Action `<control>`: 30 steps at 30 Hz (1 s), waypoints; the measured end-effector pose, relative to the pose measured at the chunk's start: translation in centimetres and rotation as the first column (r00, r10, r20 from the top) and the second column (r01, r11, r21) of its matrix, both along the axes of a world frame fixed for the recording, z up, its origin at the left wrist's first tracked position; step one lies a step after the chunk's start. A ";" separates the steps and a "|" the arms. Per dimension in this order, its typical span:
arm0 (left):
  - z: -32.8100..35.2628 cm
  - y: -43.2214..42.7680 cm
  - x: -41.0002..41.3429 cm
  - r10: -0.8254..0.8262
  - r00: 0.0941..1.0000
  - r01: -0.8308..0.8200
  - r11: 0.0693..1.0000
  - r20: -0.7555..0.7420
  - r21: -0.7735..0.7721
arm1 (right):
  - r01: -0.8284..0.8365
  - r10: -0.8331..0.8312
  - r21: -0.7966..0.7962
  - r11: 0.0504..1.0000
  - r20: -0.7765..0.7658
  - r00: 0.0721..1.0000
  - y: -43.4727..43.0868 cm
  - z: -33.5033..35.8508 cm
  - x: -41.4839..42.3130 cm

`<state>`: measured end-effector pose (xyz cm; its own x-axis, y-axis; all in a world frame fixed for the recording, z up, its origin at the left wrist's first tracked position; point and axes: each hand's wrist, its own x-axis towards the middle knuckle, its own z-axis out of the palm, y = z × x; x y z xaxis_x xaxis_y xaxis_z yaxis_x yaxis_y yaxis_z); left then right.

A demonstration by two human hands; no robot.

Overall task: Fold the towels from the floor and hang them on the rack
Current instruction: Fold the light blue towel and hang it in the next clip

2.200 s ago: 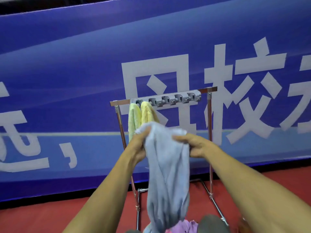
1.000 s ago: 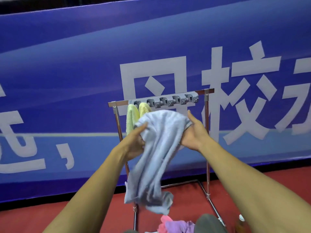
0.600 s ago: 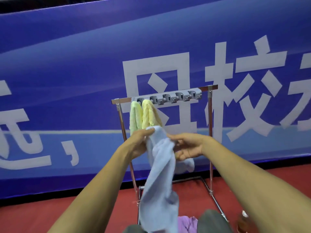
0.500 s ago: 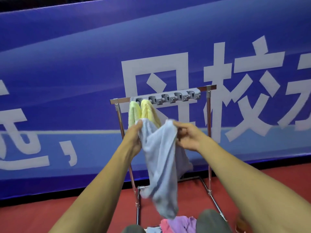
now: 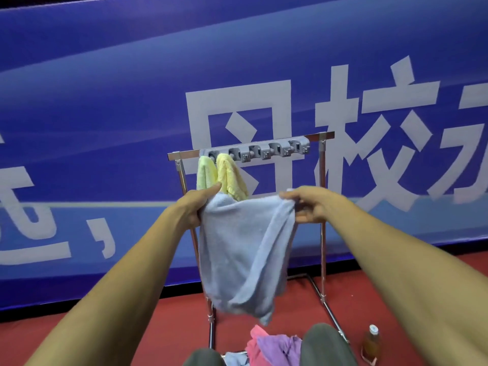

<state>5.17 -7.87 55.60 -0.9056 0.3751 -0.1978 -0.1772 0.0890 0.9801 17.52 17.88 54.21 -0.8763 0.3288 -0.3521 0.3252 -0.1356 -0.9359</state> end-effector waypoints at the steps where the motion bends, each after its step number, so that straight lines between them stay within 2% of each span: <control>1: 0.6 -0.3 0.5 -0.072 0.997 0.073 0.997 0.026 -0.029 | 0.030 -0.035 -0.068 0.997 -0.074 0.997 0.3 0.4 0.0; 2: 0.9 -0.5 0.7 -0.119 0.992 0.120 0.992 0.032 -0.025 | 0.025 -0.034 -0.082 0.996 -0.100 0.994 0.4 1.0 0.0; 3: 1.3 -0.6 1.0 -0.144 0.989 0.145 0.989 0.028 -0.019 | 0.004 -0.005 -0.027 1.000 -0.064 0.998 0.6 1.4 -0.2; 6: 1.6 -0.3 0.8 -0.162 0.986 0.158 0.982 -0.031 -0.102 | -0.081 0.053 0.252 0.964 0.116 0.992 0.2 2.6 0.0; 10: 1.4 -0.2 -0.1 0.028 0.956 -0.080 0.983 -0.292 -0.167 | -0.050 0.007 0.430 0.902 0.101 0.995 1.0 3.9 0.3; 12: 1.1 -0.7 -0.7 0.063 0.915 -0.157 0.966 -0.398 -0.208 | -0.132 0.033 0.547 0.827 0.188 0.982 1.5 4.4 0.8; 14: 0.8 -1.3 -1.1 0.070 0.884 -0.212 0.942 -0.462 -0.262 | -0.103 0.016 0.594 0.798 0.150 0.989 2.1 4.7 1.1; 16: 0.8 -1.5 -1.6 0.116 0.899 -0.244 0.933 -0.422 -0.263 | 0.020 -0.028 0.560 0.828 0.006 1.000 2.9 4.9 1.0; 19: 0.8 -1.5 -1.5 0.160 0.940 -0.246 0.930 -0.300 -0.275 | 0.215 -0.161 0.255 0.943 -0.218 0.963 3.3 4.6 0.4; 21: 0.9 -1.6 -1.6 0.170 0.939 -0.274 0.894 -0.298 -0.353 | 0.259 -0.229 0.075 0.963 -0.278 0.933 3.3 4.3 0.2; 23: 1.2 -1.8 -1.3 0.144 0.939 -0.285 0.837 -0.314 -0.467 | 0.294 -0.282 -0.005 0.956 -0.294 0.913 3.4 3.7 -0.1; 25: 1.6 -1.6 -1.1 0.121 0.950 -0.266 0.798 -0.289 -0.540 | 0.345 -0.329 0.009 0.939 -0.278 0.903 3.5 3.0 -0.7; 26: 1.7 -1.5 -0.9 0.110 0.960 -0.241 0.797 -0.259 -0.553 | 0.369 -0.342 0.065 0.927 -0.255 0.904 3.5 2.7 -1.0; 28: 2.0 -1.4 -0.5 0.104 0.971 -0.207 0.821 -0.217 -0.533 | 0.364 -0.329 0.238 0.900 -0.175 0.928 3.1 2.5 -0.9; 30: 2.2 -1.4 -0.8 0.091 0.984 -0.152 0.885 -0.155 -0.441 | 0.281 -0.266 0.341 0.897 -0.090 0.960 2.7 2.4 -0.6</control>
